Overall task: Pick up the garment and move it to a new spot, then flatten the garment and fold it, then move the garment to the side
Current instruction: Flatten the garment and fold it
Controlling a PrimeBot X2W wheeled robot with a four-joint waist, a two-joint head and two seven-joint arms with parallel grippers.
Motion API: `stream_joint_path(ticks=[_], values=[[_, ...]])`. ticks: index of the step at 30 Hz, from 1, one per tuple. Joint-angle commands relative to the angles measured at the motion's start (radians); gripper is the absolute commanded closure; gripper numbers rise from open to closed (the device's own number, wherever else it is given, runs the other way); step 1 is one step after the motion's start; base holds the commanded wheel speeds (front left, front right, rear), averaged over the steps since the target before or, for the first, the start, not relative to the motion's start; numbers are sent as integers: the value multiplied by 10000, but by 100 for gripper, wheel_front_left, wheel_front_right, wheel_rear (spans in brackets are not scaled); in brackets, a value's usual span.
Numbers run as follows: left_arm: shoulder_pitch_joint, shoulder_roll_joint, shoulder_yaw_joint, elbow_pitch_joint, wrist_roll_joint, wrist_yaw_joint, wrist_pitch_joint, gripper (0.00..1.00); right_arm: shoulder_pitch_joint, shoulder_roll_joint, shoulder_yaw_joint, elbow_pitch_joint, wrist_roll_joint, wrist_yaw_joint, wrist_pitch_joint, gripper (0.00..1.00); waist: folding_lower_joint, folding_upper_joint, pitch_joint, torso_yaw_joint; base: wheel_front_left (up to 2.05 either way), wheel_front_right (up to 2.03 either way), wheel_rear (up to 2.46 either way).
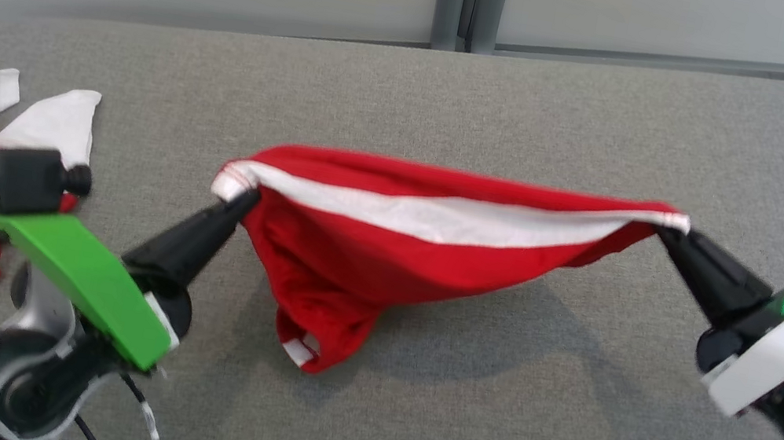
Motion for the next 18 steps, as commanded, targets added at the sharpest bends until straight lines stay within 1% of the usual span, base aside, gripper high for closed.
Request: stream_joint_path(ticks=[1, 3, 5, 9, 10, 11, 13, 15, 17, 18], values=[[-396, 144, 122, -40, -83, 90, 138, 100, -280, -88, -48, -132, 305, 2, 240, 100, 0, 76, 369, -43, 0, 0, 0], [-1166, 449, 340, -204, -110, 302, 588, 100, -955, -343, -359, -421, 1189, 2, 878, 100, 0, 76, 717, -84, 0, 0, 0], [-2109, 613, 443, -69, -125, 439, 1016, 100, -1704, -443, -636, -343, 1886, 2, 1492, 100, 0, 76, 1019, -89, 0, 0, 0], [-4157, 529, 419, 787, 6, 587, 1579, 100, -3247, -71, -1042, 344, 2698, 4, 2328, 100, 0, 76, 1527, -25, 0, 0, 0], [-4710, 467, 375, 1081, 93, 587, 1673, 100, -3703, 118, -1136, 614, 2781, 2, 2451, 100, 0, 76, 1735, -24, 0, 0, 0], [-5266, 394, 325, 1385, 189, 490, 1695, 100, -4160, 402, -1219, 989, 2814, 2, 2529, 100, 0, 76, 1935, -46, 0, 0, 0], [-6252, 175, 119, 2199, 407, 383, 1792, 100, -5148, 902, -1226, 1841, 2478, 2, 2641, 100, 0, 76, 2300, -51, 0, 0, 0], [-7349, 2, -124, 3182, 949, 113, 1535, 100, -6243, 1590, -1185, 2721, 2048, 2, 2609, 100, 0, 76, 2605, -39, 0, 0, 0], [-8390, -390, -207, 4178, 1435, -204, 896, 100, -7385, 2341, -1253, 3629, 1501, 4, 2314, 100, 0, 76, 2922, -64, 0, 0, 0], [-8840, -578, -236, 4679, 1641, -407, 516, 100, -7925, 2702, -1386, 4114, 1164, 2, 1970, 100, 0, 76, 3063, -81, 0, 0, 0]])
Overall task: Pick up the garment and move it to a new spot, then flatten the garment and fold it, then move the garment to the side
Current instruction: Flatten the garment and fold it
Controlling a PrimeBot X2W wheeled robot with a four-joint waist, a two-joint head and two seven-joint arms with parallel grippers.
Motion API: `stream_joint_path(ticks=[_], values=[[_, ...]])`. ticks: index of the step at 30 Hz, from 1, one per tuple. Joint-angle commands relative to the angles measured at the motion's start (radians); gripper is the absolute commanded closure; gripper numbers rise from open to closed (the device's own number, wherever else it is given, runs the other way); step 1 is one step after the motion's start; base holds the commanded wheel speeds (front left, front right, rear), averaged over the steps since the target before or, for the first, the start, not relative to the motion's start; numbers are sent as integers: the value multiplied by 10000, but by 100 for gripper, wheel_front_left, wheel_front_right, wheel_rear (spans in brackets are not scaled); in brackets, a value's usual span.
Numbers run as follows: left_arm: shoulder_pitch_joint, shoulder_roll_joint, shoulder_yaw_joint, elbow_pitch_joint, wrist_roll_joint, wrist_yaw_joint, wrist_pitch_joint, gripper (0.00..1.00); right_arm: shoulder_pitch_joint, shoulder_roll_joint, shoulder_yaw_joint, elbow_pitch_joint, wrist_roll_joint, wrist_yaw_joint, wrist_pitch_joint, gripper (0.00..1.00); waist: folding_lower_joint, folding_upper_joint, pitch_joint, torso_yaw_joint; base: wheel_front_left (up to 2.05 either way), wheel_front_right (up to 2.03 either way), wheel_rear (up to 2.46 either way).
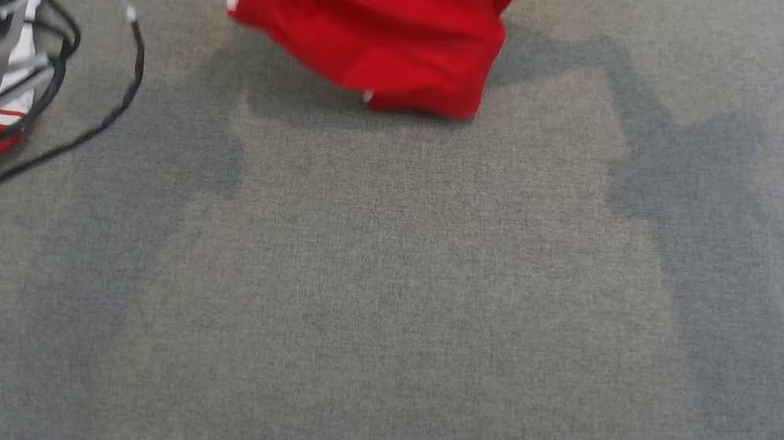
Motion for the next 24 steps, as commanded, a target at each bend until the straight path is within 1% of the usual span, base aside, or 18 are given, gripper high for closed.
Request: stream_joint_path(ticks=[1, 3, 5, 7, 8, 10, 13, 15, 16, 18, 21, 24], values=[[-1010, -365, 45, 830, 473, -369, -875, 100, -1100, 691, -243, 862, -617, 6, -657, 100, -1, 76, 952, -52, 0, 0, 0], [-1956, -706, 62, 1700, 910, -674, -1780, 100, -2171, 1295, -493, 1758, -1315, 6, -1307, 100, -1, 76, 1319, -80, 0, 0, 0], [-2786, -907, 11, 2448, 1501, -982, -2817, 100, -3115, 1834, -677, 2437, -1868, 6, -1884, 100, -1, 76, 1680, -88, 0, 0, 0], [-3292, -1035, -160, 3229, 2100, -1374, -3880, 100, -3755, 2198, -847, 3085, -2438, 6, -2589, 100, -1, 76, 1878, -119, 0, 0, 0], [-3484, -1108, -222, 3605, 2320, -1521, -4349, 100, -4002, 2351, -824, 3279, -2661, 6, -2877, 100, -1, 76, 1959, -135, 0, 0, 0], [-3736, -1323, -375, 4224, 2417, -1810, -5086, 100, -4318, 2533, -771, 3572, -2867, 6, -3270, 100, -1, 76, 2122, -173, 0, 0, 0], [-3533, -1485, -588, 4921, 2198, -2032, -5671, 100, -4054, 2629, -547, 3681, -2746, 6, -3451, 100, -1, 76, 2418, -243, 0, 0, 0], [-3304, -1543, -715, 5113, 2066, -2067, -5780, 100, -3799, 2615, -413, 3586, -2597, 6, -3455, 100, -1, 76, 2506, -255, 0, 0, 0], [-3006, -1563, -916, 5222, 2013, -2103, -5861, 100, -3475, 2547, -213, 3440, -2493, 6, -3445, 100, -1, 76, 2553, -271, 0, 0, 0], [-2402, -1527, -1585, 4933, 1696, -2107, -5948, 100, -2688, 2330, 210, 2940, -2077, 6, -3357, 100, -1, 76, 2568, -307, 0, 0, 0], [-1336, -951, -2533, 4111, 1149, -2105, -6156, 100, -1269, 1647, 828, 1757, -1367, 6, -3234, 100, -1, 76, 2501, -351, 0, 0, 0], [-33, -295, -3296, 3415, 744, -2105, -6479, 100, 416, 710, 1365, 497, -801, 6, -3303, 100, -1, 76, 2306, -364, 0, 0, 0]])
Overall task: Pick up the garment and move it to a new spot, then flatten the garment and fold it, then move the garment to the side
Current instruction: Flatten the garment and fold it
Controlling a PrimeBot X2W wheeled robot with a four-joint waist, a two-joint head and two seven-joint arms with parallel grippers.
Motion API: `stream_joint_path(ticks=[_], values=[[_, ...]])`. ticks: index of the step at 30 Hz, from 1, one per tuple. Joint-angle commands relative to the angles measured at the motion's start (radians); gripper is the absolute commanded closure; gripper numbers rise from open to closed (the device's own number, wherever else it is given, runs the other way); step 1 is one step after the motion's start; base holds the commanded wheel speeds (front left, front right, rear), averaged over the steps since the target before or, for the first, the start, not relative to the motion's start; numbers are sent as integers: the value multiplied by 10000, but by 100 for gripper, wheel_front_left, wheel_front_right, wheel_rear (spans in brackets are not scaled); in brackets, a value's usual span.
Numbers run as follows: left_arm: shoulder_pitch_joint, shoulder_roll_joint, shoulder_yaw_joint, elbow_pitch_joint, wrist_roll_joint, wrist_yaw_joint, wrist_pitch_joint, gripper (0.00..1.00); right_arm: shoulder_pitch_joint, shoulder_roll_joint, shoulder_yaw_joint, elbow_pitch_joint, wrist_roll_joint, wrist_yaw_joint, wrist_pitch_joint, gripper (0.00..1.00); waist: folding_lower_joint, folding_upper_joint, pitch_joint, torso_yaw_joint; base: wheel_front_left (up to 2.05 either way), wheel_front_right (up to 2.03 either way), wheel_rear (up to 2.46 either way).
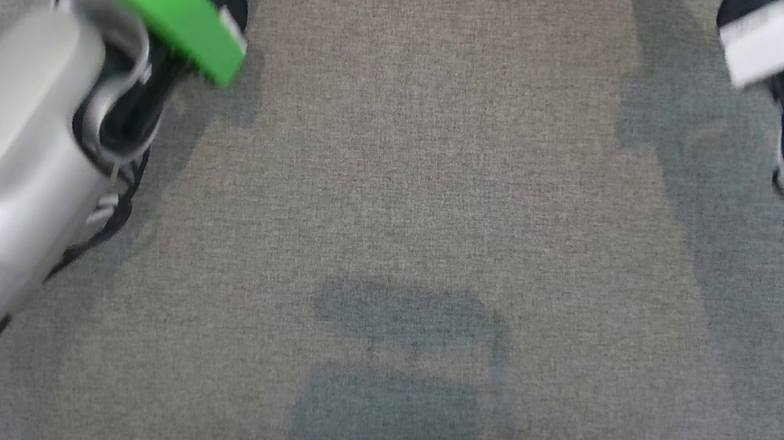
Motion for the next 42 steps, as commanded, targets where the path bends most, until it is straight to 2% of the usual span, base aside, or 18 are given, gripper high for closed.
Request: stream_joint_path(ticks=[1, 5, 8, 13, 21, 27, 30, 35, 42], values=[[711, 348, -320, -153, 50, -27, -189, 100, 883, -329, 142, -362, 318, 4, -179, 100, -1, 76, -351, -4, 0, 0, 0], [2268, 1011, -839, -975, -335, -28, -613, 100, 2979, -1687, 517, -1658, 986, 4, -485, 100, -1, 76, -1064, 29, 0, 0, 0], [3583, 1387, -1031, -1556, -386, -29, -836, 100, 4526, -2470, 829, -2393, 1309, 4, -667, 100, -1, 76, -1619, 58, 0, 0, 0], [5674, 1641, -1051, -2675, -235, 274, -981, 100, 6678, -3407, 1281, -3244, 1751, 4, -850, 100, -1, 76, -2370, 110, 0, 0, 0], [9064, 1550, -764, -4720, 172, 1380, -1003, 100, 9558, -4533, 1380, -4284, 2204, 4, -1189, 100, -1, 76, -2831, 226, 0, 0, 0], [10822, 1382, -427, -5799, 335, 1738, -1006, 100, 11284, -5286, 775, -5149, 2470, 4, -1400, 100, -1, 76, -2835, 295, 0, 0, 0], [11130, 1259, -188, -6161, 292, 1809, -1004, 100, 11380, -5311, 414, -5454, 2382, 4, -1417, 100, -1, 76, -2768, 223, 0, 0, 0], [10824, 1198, 64, -6683, 20, 1939, -829, 100, 10644, -4980, 85, -5807, 2341, 4, -1066, 100, -1, 76, -2495, 249, 0, 0, 0], [8969, 1044, 770, -7315, -584, 2460, 344, 100, 7231, -4052, -336, -5366, 2411, 4, 974, 100, -1, 76, -1358, 662, 0, 0, 0]])
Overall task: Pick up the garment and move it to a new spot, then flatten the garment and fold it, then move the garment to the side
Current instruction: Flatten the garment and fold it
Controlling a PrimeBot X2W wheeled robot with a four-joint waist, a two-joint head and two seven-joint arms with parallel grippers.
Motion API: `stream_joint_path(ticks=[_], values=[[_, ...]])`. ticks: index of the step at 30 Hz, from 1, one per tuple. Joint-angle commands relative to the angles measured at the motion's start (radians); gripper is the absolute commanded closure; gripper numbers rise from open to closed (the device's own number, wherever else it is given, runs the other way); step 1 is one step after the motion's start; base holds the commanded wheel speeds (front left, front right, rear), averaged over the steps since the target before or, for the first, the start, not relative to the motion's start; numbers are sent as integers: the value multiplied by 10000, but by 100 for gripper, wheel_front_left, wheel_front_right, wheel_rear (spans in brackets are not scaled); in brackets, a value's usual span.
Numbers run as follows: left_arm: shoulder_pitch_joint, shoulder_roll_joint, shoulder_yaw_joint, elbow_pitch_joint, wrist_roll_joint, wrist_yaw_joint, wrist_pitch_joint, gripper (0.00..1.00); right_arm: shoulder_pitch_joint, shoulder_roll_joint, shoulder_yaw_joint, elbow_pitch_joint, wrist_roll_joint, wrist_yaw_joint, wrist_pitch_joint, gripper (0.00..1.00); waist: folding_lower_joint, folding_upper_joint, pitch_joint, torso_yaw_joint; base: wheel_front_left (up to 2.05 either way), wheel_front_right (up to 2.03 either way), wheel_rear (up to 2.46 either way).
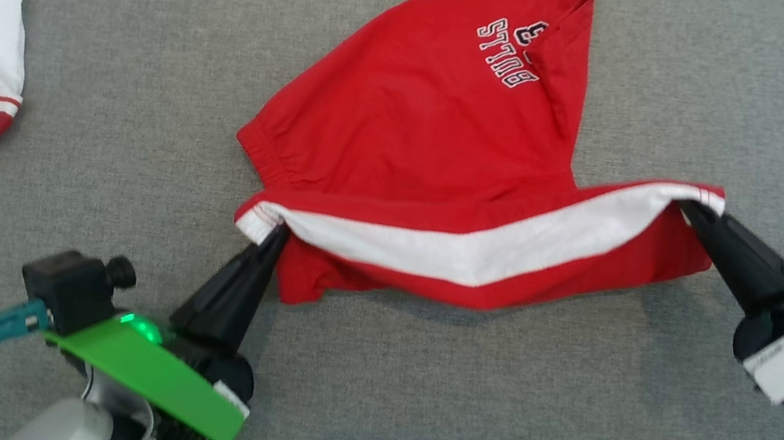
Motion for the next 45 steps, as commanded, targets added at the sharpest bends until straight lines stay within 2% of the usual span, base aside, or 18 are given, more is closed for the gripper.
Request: stream_joint_path(ticks=[1, 9, 16, 21, 27, 31, 41, 42, 43, 44, 45], values=[[-349, -89, 88, -2, -101, 68, 102, 100, -376, 155, 0, 154, 18, 4, 184, 100, 1, 76, 559, 344, 0, 0, 0], [-2590, -887, 517, 1043, 10, 866, 592, 100, -3403, 1727, -12, 2320, -330, 4, 1120, 100, 1, 76, 1313, 1068, 0, 0, 0], [-3807, -1467, 719, 2075, 226, 1237, 426, 100, -5313, 2592, 313, 4125, -1080, 4, 1438, 100, 1, 76, 1698, 1518, 0, 0, 0], [-4476, -1970, 657, 3134, 348, 1217, 233, 100, -6042, 2766, 372, 5298, -1358, 4, 1382, 100, 1, 76, 1736, 1787, 0, 0, 0], [-5019, -2350, 490, 3990, 585, 1161, 13, 100, -6659, 2677, 116, 6342, -1415, 4, 1109, 100, 1, 76, 1827, 1931, 0, 0, 0], [-5274, -2495, 207, 4350, 557, 931, 291, 100, -6921, 2579, 110, 6873, -1490, 4, 1181, 100, 1, 76, 1873, 1994, 0, 0, 0], [-5477, -2564, -156, 4787, 463, 728, 764, 100, -7420, 2654, 425, 7792, -2066, 4, 1285, 100, 1, 76, 1859, 2104, 0, 0, 0], [-5496, -2583, -174, 4796, 460, 722, 781, 84, -7486, 2690, 457, 7935, -2226, 4, 1183, 71, 1, 76, 1846, 2112, 0, 0, 0], [-5496, -2628, -188, 4790, 422, 664, 786, 71, -7526, 2793, 474, 8098, -2320, 3, 1130, 16, 1, 76, 1820, 2113, 0, 0, 0], [-5463, -2673, -184, 4787, 340, 621, 826, 51, -7559, 2903, 503, 8215, -2417, 3, 1091, 0, 1, 76, 1789, 2100, 0, 0, 0], [-5456, -2637, -213, 4780, 339, 590, 858, 13, -7614, 2994, 526, 8325, -2503, 4, 1049, 0, 1, 76, 1755, 2065, 0, 0, 0]])
